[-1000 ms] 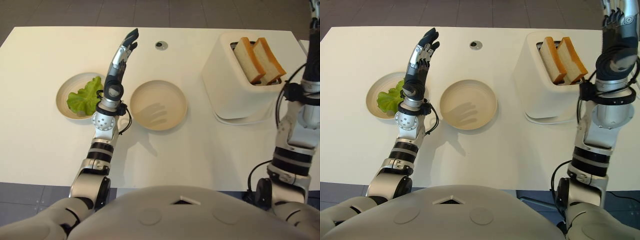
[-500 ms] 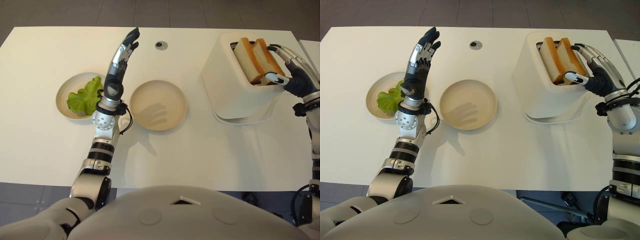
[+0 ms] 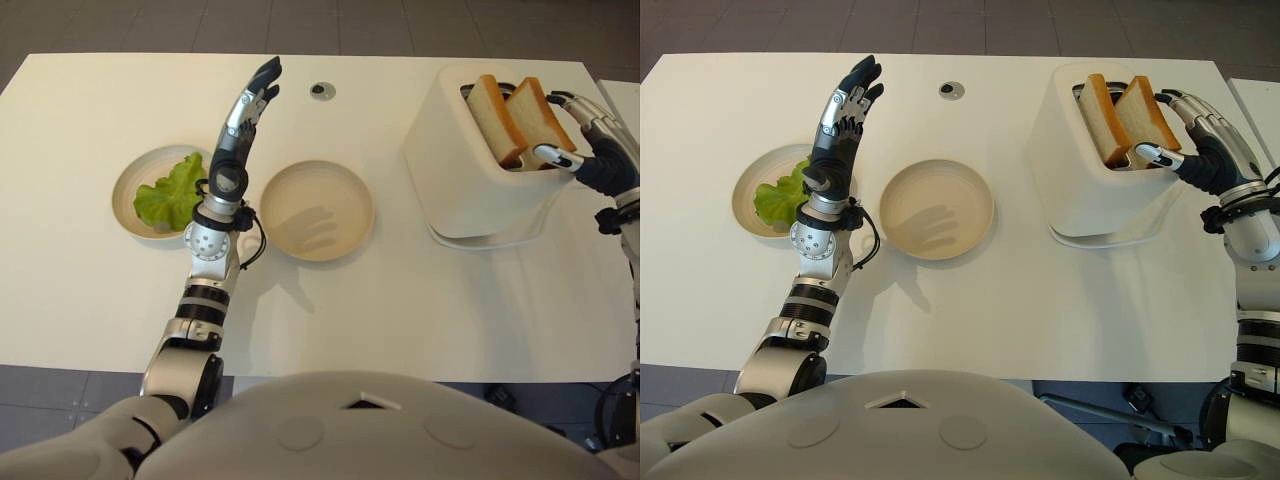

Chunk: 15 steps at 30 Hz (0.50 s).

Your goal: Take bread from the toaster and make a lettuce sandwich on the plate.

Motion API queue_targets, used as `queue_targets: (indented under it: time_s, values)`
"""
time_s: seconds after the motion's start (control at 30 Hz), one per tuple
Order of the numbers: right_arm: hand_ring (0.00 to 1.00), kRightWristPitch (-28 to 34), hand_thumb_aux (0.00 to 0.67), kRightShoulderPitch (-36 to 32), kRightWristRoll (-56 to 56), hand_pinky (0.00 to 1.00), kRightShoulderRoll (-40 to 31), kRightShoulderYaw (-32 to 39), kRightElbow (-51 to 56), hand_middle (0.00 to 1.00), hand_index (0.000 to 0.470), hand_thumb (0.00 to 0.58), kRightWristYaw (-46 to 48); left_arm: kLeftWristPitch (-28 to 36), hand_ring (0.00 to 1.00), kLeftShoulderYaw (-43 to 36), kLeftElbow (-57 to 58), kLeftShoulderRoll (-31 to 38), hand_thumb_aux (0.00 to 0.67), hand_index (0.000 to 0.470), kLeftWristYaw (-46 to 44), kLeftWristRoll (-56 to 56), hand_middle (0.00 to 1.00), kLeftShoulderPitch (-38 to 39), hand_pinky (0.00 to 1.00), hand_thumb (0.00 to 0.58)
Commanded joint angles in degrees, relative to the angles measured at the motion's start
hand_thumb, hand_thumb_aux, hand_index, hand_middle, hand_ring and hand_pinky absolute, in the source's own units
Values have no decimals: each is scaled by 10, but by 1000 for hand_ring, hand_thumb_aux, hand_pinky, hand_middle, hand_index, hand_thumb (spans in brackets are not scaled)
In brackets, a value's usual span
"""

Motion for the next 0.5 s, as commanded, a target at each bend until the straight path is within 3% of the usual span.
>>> queue_targets:
  time_s: [0.03, 0.07, 0.13, 0.23, 0.3, 0.33, 0.37, 0.4, 0.5]
  values:
    - [0, 2, 45, 5, 3, 0, -10, -1, 7, 0, 31, 75, -4, 5, 0, 2, -2, -1, 0, 0, -1, 5, 0, 5, 0, 0]
    - [0, 2, 24, 6, 3, 0, -11, -1, 7, 0, 17, 40, -6, 4, 0, 2, -2, -1, 0, 0, -1, 5, 0, 6, 0, 0]
    - [0, 1, 21, 8, 4, 0, -13, -4, 8, 0, 15, 36, -8, 4, 0, 3, -2, 0, 0, 0, -1, 6, 0, 6, 0, 0]
    - [0, 1, 60, 10, 4, 0, -14, 0, 12, 0, 42, 100, -8, 4, 0, 2, -2, 0, 0, 0, -1, 7, 0, 7, 0, 0]
    - [0, 1, 250, 9, -1, 0, -11, 12, 12, 0, 175, 352, -8, 4, 0, 2, -1, 0, 0, 0, -1, 8, 0, 7, 0, 0]
    - [0, 0, 357, 7, -3, 0, -8, 20, 11, 0, 251, 454, -7, 4, 0, 2, -1, 0, 0, 0, -1, 8, 0, 8, 0, 0]
    - [0, -2, 439, 6, -3, 0, -5, 26, 10, 0, 308, 511, -6, 4, 0, 2, -2, 0, 0, 0, -1, 9, 0, 8, 0, 0]
    - [0, -4, 644, 4, 1, 0, -4, 25, 6, 0, 452, 579, -8, 4, 0, 2, -3, 0, 0, 0, 0, 9, 0, 9, 0, 0]
    - [0, -19, 670, -4, 41, 0, 0, 2, -14, 0, 470, 580, -19, 6, 0, 2, -5, 0, 0, 0, 0, 10, 0, 10, 0, 0]
